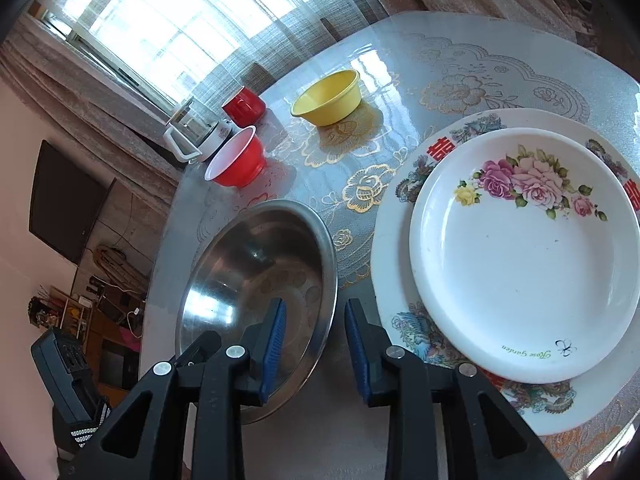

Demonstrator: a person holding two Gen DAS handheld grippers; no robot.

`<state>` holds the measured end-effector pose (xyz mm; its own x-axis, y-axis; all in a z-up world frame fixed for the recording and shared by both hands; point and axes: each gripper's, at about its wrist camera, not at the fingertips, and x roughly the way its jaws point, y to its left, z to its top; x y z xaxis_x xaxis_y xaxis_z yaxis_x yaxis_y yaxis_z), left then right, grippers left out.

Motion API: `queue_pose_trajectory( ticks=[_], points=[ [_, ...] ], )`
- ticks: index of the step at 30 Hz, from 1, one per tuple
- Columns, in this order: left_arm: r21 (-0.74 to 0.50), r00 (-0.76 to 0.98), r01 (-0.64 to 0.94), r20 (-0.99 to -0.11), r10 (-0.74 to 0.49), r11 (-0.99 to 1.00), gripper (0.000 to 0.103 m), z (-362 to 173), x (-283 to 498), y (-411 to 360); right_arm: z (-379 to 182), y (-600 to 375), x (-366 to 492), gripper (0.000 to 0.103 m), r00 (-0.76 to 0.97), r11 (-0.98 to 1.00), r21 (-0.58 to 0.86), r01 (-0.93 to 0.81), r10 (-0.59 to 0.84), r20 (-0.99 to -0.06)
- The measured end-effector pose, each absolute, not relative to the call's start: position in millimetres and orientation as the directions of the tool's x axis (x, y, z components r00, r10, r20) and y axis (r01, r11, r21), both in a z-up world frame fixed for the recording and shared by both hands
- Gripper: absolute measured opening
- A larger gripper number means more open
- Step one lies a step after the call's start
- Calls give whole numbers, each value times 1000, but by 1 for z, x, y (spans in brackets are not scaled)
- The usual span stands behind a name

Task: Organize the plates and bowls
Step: 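Carry the steel bowl with both grippers beside the plate stack and lower it, then open both grippers to release the steel bowl on the table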

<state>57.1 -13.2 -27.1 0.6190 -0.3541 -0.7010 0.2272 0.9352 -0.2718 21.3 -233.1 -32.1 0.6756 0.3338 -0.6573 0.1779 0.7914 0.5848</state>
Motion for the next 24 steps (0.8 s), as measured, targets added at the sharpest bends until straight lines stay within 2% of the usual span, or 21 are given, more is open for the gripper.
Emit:
queue_pose_trajectory(
  ticks=[5,8,15,24],
  points=[
    [-260,637,235,-686,-350,937,47,-22,55,-12,-34,-237,20,31,684,778,601,182,339,-646],
    [-257,652,228,-676,-343,939,54,-18,54,-10,-34,-238,19,31,684,774,607,181,344,-643],
    [-241,693,216,-644,-323,946,62,-2,51,-5,-29,-250,12,31,706,766,614,187,330,-627],
    [-239,688,215,-651,-320,947,68,9,63,-10,-22,-258,22,31,719,766,616,186,321,-616]
  ],
)
